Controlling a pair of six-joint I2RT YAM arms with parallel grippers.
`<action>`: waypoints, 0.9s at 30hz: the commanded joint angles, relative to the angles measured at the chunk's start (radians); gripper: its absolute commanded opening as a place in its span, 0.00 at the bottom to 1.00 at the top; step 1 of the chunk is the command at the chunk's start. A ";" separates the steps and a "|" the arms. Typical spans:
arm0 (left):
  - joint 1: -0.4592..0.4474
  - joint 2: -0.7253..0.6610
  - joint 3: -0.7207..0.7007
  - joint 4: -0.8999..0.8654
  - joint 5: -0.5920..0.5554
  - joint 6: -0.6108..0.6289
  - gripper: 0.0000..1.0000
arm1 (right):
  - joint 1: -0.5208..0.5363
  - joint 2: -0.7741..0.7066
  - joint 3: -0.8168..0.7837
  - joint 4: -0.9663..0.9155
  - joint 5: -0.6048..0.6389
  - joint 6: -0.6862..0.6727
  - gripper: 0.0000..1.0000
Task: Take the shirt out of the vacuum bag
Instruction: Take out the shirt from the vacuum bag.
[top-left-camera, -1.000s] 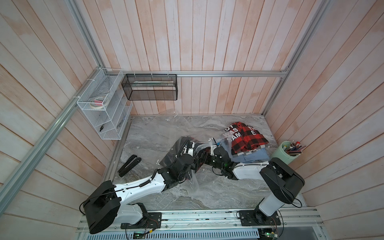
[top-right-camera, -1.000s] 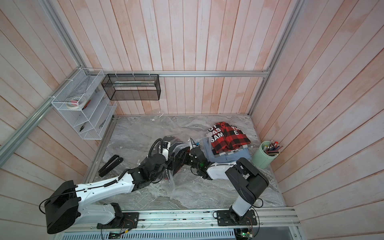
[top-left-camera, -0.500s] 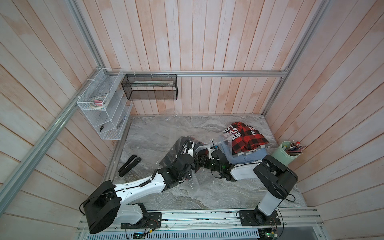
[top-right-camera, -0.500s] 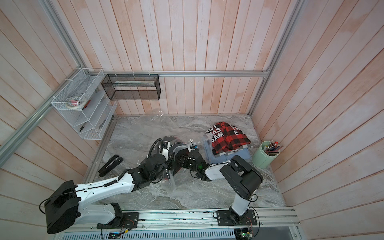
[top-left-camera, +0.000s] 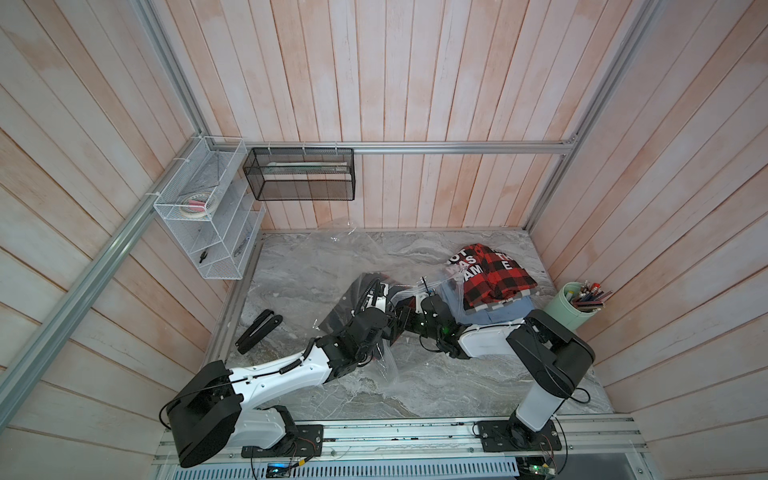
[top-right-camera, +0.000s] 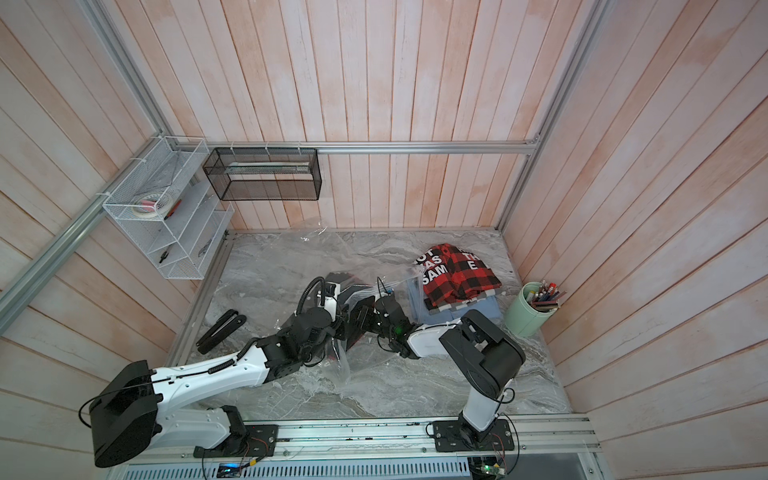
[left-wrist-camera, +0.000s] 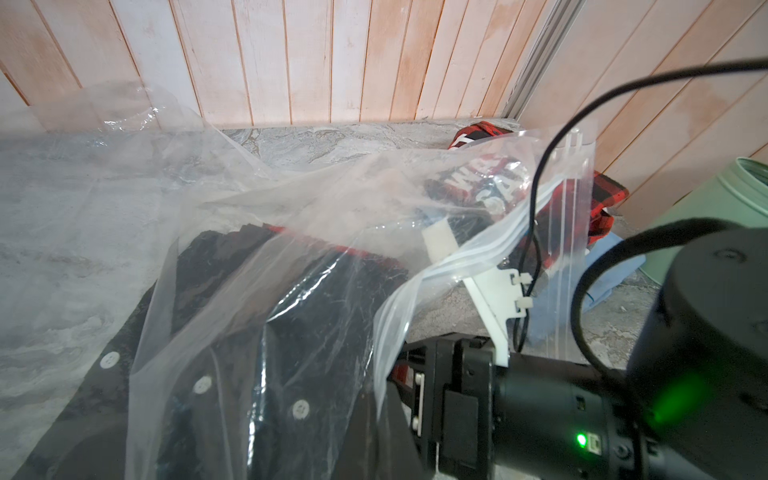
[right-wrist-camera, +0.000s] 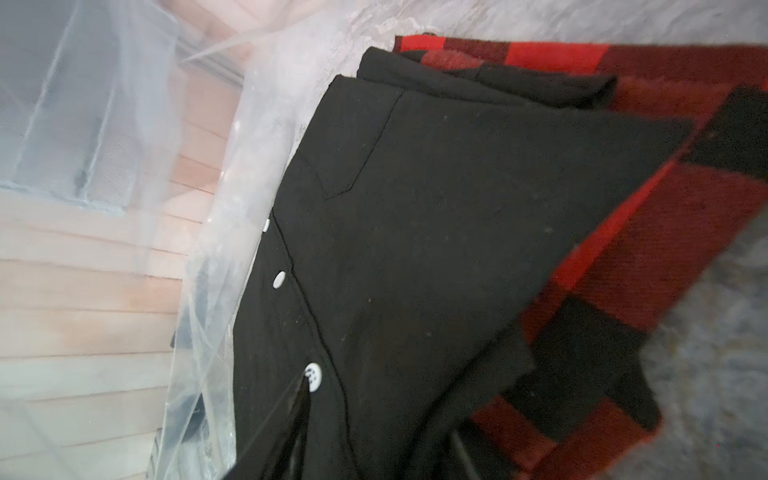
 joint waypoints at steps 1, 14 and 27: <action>-0.007 0.012 -0.021 0.012 -0.012 -0.007 0.00 | 0.009 0.003 0.037 0.010 -0.013 -0.001 0.45; -0.007 0.013 -0.034 0.026 -0.015 -0.028 0.00 | 0.013 0.021 0.094 -0.027 -0.007 -0.029 0.00; -0.007 0.030 -0.011 0.023 -0.049 -0.047 0.00 | 0.044 -0.110 0.055 -0.088 -0.050 -0.065 0.00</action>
